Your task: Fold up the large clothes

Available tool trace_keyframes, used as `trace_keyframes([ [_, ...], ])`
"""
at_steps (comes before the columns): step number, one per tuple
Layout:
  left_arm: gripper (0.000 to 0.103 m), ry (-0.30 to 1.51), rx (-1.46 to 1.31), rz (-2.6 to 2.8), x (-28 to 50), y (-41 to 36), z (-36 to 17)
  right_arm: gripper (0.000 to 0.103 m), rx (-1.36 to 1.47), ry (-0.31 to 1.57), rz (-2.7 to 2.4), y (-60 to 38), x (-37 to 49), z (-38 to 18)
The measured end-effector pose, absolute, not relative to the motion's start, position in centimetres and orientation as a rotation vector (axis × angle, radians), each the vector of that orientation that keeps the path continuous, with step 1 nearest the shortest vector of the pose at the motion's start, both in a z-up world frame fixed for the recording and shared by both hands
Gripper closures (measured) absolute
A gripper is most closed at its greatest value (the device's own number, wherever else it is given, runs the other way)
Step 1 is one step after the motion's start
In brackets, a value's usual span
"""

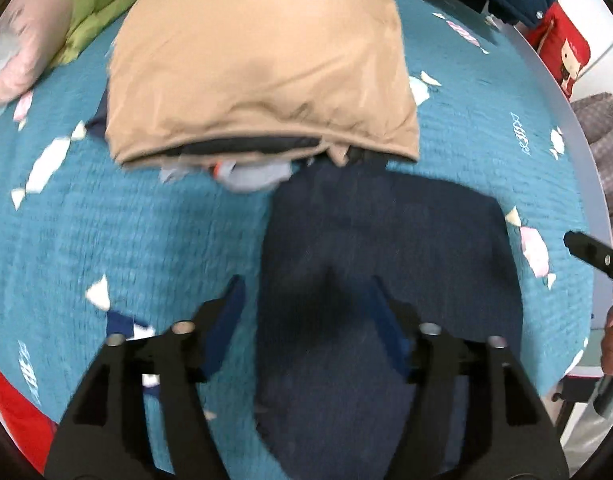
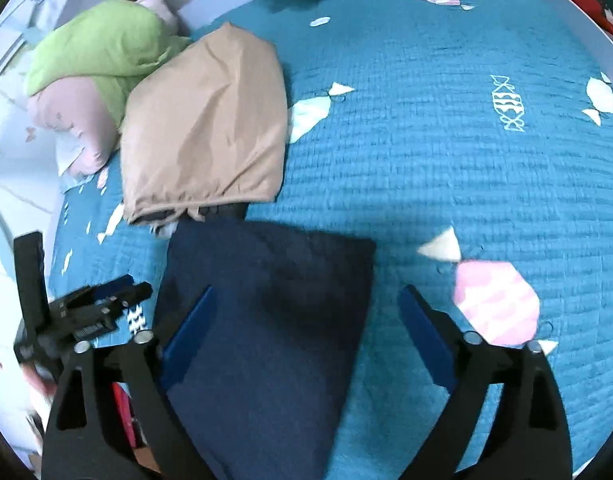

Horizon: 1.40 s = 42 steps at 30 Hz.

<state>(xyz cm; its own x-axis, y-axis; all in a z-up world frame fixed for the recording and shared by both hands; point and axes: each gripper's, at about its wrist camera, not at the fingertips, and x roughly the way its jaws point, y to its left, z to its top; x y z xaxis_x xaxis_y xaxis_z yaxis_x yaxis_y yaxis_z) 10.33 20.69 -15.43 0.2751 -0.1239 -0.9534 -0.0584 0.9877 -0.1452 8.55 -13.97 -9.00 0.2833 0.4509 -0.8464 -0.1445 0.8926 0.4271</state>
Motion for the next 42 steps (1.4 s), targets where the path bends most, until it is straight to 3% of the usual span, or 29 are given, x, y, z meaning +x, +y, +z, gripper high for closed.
trace_keyframes([
  [13,0.037,1.356,-0.242,0.000,4.8,22.7,-19.8,0.012,0.402,1.345,0.571,-10.1,3.6,-18.4],
  [36,0.037,1.344,-0.437,-0.131,5.6,23.1,-22.6,0.006,0.661,1.291,0.655,-8.9,5.4,-21.2],
  [39,0.015,1.340,-0.438,-0.098,5.7,23.3,-23.4,0.007,0.649,1.267,0.660,-9.0,5.1,-21.1],
  [42,0.012,1.309,-0.442,-0.100,5.6,23.2,-23.7,0.007,0.645,1.250,0.653,-9.0,4.9,-21.0],
])
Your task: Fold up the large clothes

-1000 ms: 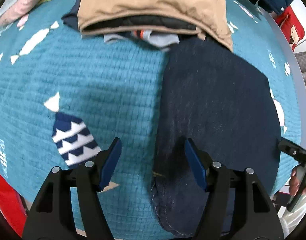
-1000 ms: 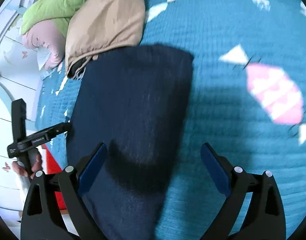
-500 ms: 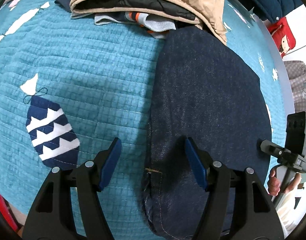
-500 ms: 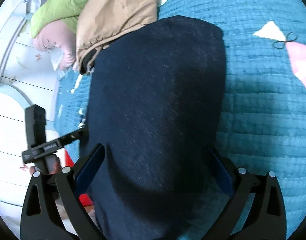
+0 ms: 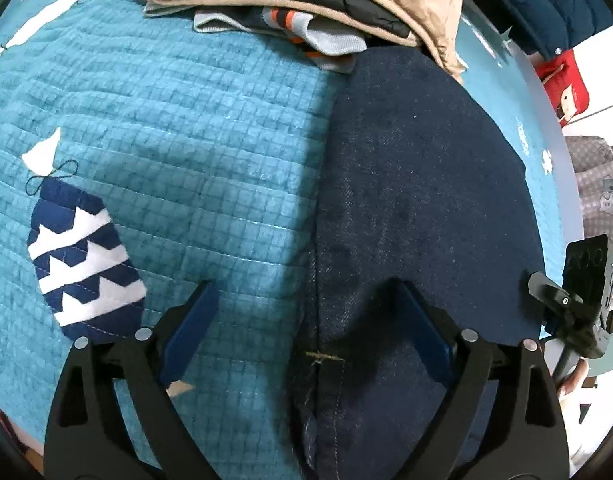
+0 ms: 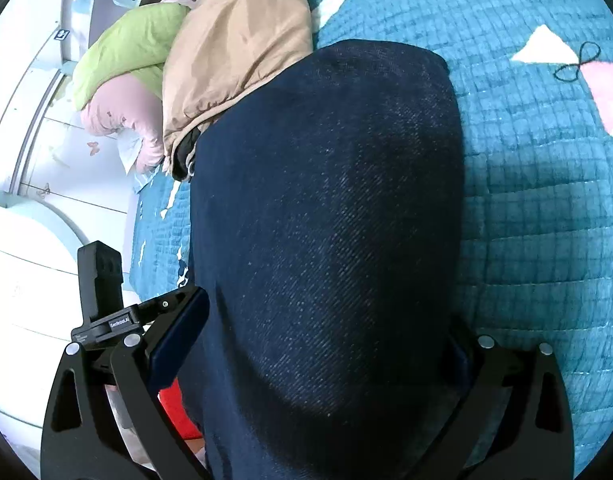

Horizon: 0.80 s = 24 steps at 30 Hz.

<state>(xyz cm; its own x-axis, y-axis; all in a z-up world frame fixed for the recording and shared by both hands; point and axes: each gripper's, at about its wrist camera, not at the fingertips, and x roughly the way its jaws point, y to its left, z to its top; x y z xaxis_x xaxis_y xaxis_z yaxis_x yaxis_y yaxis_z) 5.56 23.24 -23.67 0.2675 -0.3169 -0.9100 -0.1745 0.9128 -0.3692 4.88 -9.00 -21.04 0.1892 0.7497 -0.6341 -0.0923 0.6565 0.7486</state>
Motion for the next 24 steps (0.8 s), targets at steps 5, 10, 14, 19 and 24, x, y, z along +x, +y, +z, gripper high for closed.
trace_keyframes([
  [5,0.005,1.247,-0.428,-0.081,5.1,23.1,-24.0,0.008,0.643,1.220,0.543,-8.7,4.0,-20.5],
  [10,0.005,1.208,-0.427,-0.065,4.6,23.0,-24.0,0.008,0.627,1.241,0.558,-8.6,4.3,-20.6],
  [14,0.004,1.207,-0.420,-0.046,4.8,22.7,-24.0,0.008,0.659,1.251,0.577,-8.9,4.6,-21.1],
  [19,0.005,1.216,-0.427,-0.057,5.1,22.0,-23.8,0.006,0.516,1.275,0.628,-7.7,4.4,-20.5],
  [24,0.005,1.327,-0.383,-0.361,5.7,19.0,-23.3,0.006,0.424,1.312,0.755,-7.2,3.7,-19.7],
])
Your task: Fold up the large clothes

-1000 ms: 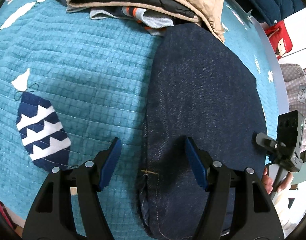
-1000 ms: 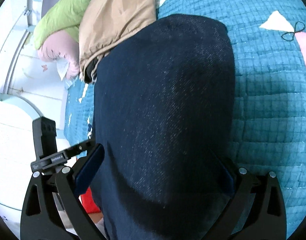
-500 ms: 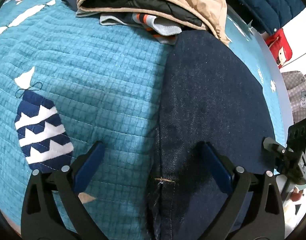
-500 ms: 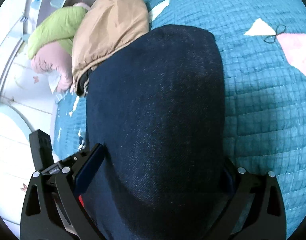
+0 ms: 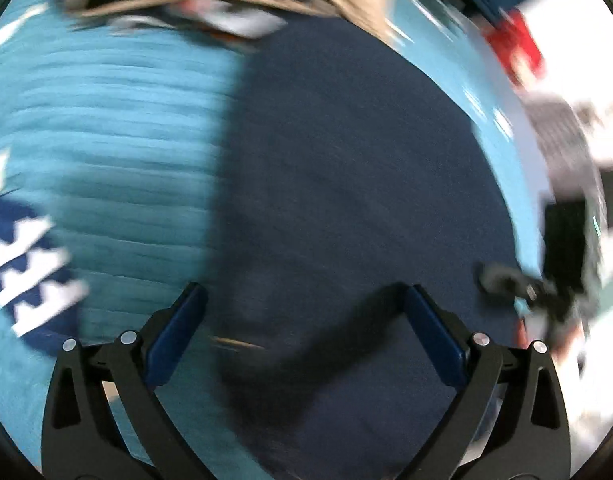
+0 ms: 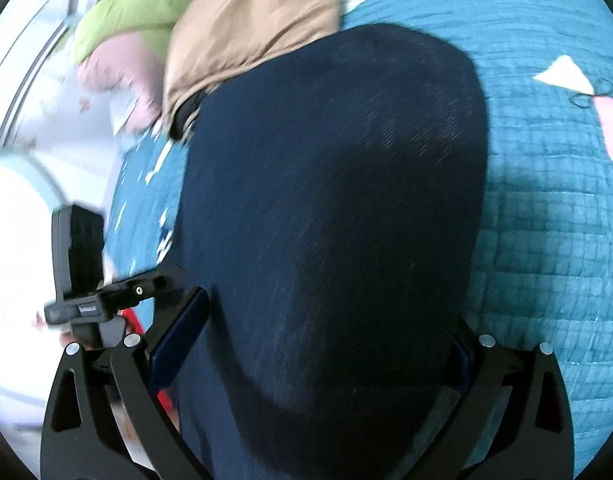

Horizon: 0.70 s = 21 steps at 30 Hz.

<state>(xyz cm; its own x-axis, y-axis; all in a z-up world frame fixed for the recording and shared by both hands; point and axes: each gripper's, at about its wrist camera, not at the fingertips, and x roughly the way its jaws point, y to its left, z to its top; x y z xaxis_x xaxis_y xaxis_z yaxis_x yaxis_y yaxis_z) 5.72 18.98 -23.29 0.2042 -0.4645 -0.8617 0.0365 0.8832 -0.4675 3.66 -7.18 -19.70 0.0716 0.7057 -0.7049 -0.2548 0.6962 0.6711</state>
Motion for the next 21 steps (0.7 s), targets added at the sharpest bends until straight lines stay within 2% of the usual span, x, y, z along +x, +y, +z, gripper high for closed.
trace_keyframes([
  [3,0.005,1.375,-0.270,-0.397,6.1,17.6,-23.7,0.006,0.426,1.354,0.869,-7.5,3.2,-20.0],
  [5,0.005,1.402,-0.319,-0.413,6.9,18.1,-24.0,0.006,0.502,1.392,1.036,-7.0,2.6,-20.9],
  [9,0.005,1.434,-0.471,-0.433,8.5,19.4,-25.1,0.006,0.443,1.284,0.931,-5.2,1.4,-21.2],
  [11,0.005,1.421,-0.491,-0.407,8.7,19.1,-25.0,0.006,0.465,1.274,0.905,-5.3,1.5,-21.4],
  [17,0.005,1.373,-0.441,-0.320,8.2,17.4,-24.6,0.006,0.791,1.323,0.790,-7.3,4.0,-23.1],
  [21,0.005,1.328,-0.561,-0.296,7.9,18.5,-24.4,0.009,0.782,1.327,0.710,-7.0,4.2,-22.7],
])
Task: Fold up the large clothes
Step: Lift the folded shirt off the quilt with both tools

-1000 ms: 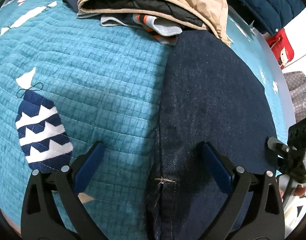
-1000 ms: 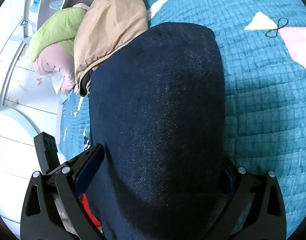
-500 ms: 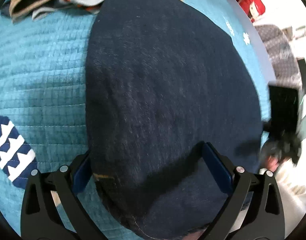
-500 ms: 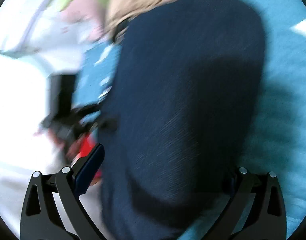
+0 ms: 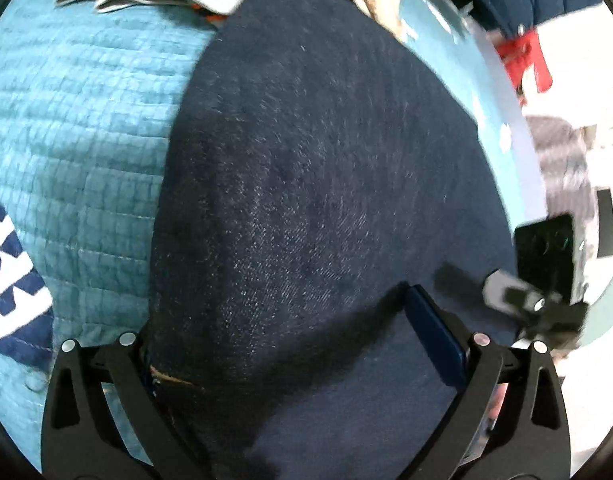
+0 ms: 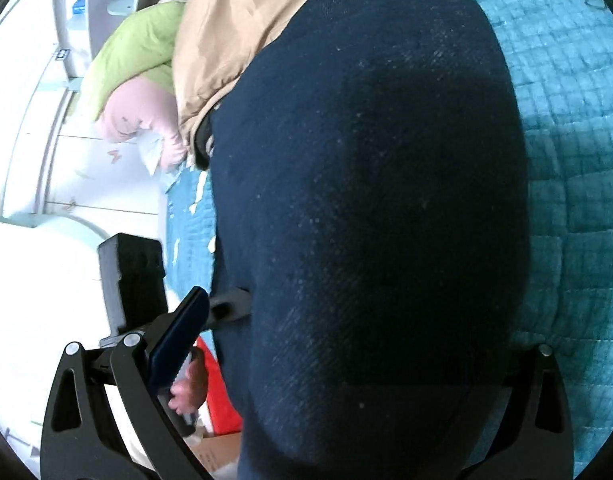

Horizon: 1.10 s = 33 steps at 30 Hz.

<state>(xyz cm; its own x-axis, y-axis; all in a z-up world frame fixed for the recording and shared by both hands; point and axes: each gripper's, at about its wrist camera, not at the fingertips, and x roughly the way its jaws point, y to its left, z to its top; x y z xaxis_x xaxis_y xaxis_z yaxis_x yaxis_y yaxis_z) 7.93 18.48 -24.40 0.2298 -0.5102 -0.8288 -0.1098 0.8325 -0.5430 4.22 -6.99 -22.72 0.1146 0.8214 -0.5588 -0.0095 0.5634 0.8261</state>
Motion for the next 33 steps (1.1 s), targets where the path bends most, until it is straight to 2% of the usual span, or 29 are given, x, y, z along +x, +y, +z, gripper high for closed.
trace_keyframes([
  [5,0.005,1.250,-0.679,-0.345,6.3,20.0,-22.7,0.018,0.675,1.233,0.783,-5.9,2.7,-19.4],
  [8,0.005,1.218,-0.678,-0.363,5.5,20.3,-21.2,0.028,0.610,1.164,0.834,-4.8,1.8,-17.2],
  [13,0.007,1.154,-0.824,-0.430,5.2,20.1,-19.3,0.054,0.718,1.093,0.923,-4.6,2.5,-16.0],
  [15,0.007,1.127,-0.807,-0.422,5.3,19.5,-18.2,0.055,0.657,1.035,0.932,-4.4,2.2,-14.8],
  [25,0.007,0.948,-0.734,-0.499,4.1,19.8,-11.1,0.057,0.798,0.970,1.015,-4.9,4.0,-12.4],
  [33,0.007,0.771,-0.635,-0.535,4.0,20.2,-2.8,0.057,0.823,0.852,1.130,-4.7,6.4,-6.9],
])
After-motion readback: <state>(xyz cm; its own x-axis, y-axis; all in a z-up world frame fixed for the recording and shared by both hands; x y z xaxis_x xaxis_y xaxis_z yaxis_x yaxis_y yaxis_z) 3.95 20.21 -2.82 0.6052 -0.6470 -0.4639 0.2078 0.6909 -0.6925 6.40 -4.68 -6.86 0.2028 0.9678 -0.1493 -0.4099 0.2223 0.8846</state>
